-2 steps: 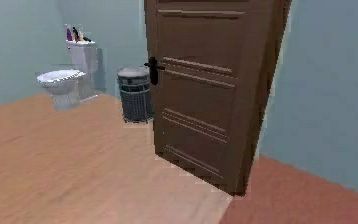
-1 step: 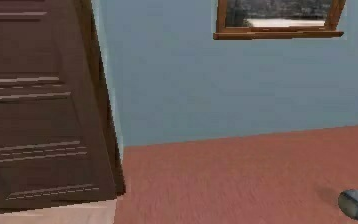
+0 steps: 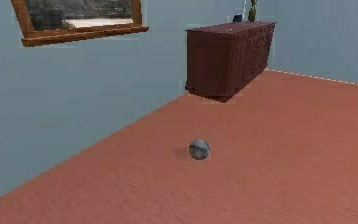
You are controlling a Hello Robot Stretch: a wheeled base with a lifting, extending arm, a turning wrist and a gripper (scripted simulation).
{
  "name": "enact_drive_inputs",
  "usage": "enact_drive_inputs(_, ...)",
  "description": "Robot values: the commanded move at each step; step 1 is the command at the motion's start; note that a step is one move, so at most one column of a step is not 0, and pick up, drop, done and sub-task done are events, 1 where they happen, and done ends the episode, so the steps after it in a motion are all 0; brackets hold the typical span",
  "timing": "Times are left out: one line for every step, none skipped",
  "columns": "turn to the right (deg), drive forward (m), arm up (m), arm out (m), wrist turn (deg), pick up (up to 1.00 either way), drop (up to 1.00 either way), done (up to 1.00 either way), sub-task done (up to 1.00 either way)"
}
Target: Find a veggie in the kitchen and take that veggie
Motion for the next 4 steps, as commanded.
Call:
enact_drive_inputs(0.0,0.05,0.00,0.00,0.0,0.00,0.00,0.00,0.00)
enact_drive_inputs(-45.0,0.00,0.00,0.00,0.0,0.00,0.00,0.00,0.00)
enact_drive_inputs(0.0,0.05,0.00,0.00,0.0,0.00,0.00,0.00,0.00)
enact_drive_inputs(-45.0,0.00,0.00,0.00,0.0,0.00,0.00,0.00,0.00)
